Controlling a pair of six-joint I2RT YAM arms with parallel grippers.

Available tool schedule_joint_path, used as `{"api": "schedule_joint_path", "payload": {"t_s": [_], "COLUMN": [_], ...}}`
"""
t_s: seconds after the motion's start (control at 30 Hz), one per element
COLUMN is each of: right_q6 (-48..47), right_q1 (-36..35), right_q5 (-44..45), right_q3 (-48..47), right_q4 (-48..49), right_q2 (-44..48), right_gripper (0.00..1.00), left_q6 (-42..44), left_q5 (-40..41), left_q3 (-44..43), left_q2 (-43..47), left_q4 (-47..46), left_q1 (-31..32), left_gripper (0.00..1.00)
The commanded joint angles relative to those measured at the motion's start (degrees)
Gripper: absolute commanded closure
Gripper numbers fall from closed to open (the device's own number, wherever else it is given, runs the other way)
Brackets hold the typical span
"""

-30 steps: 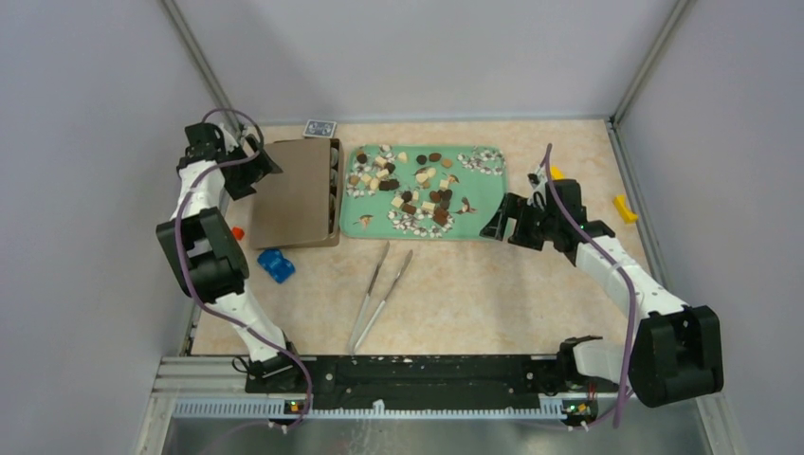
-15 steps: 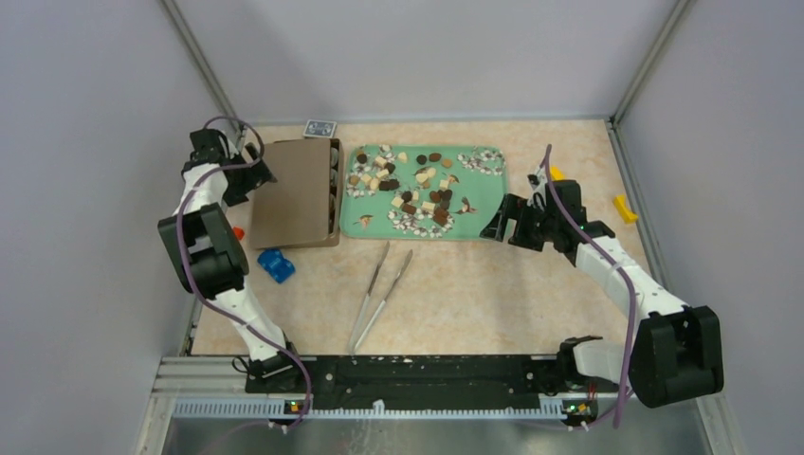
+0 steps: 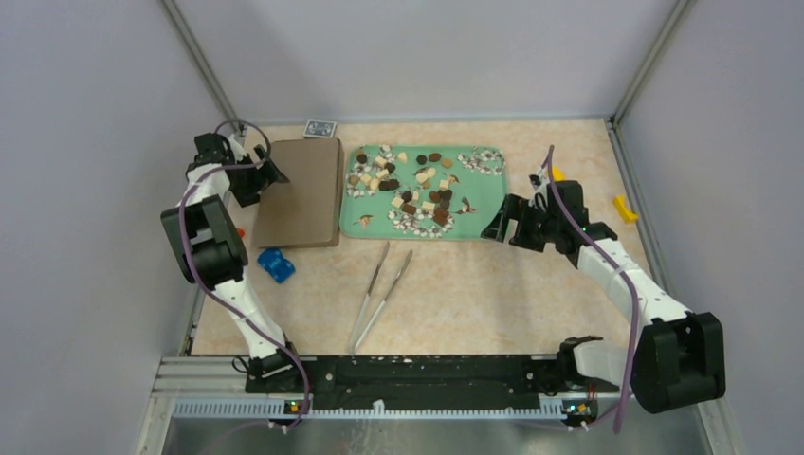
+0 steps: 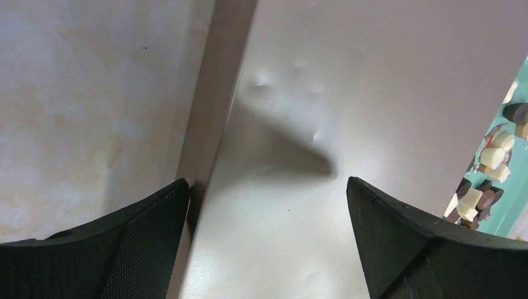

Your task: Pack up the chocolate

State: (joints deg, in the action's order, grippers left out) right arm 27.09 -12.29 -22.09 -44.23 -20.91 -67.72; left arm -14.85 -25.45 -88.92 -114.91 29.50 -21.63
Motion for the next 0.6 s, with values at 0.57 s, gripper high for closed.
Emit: {"api": "schedule_joint_path", "payload": {"t_s": [0.57], "right_q6": [2.67], "right_q1": [-17.54], "right_q5": [5.03], "right_q3": [-9.72], "right_q4": [1.63], "right_q2": [-3.98], "right_gripper": [0.11], "left_q6": [1.41], "left_q5": [-11.08], "left_q3": [-5.3], "left_q2": [-3.43], "left_q4": [-2.66], "left_q1": [0.12], "left_gripper": [0.03]}}
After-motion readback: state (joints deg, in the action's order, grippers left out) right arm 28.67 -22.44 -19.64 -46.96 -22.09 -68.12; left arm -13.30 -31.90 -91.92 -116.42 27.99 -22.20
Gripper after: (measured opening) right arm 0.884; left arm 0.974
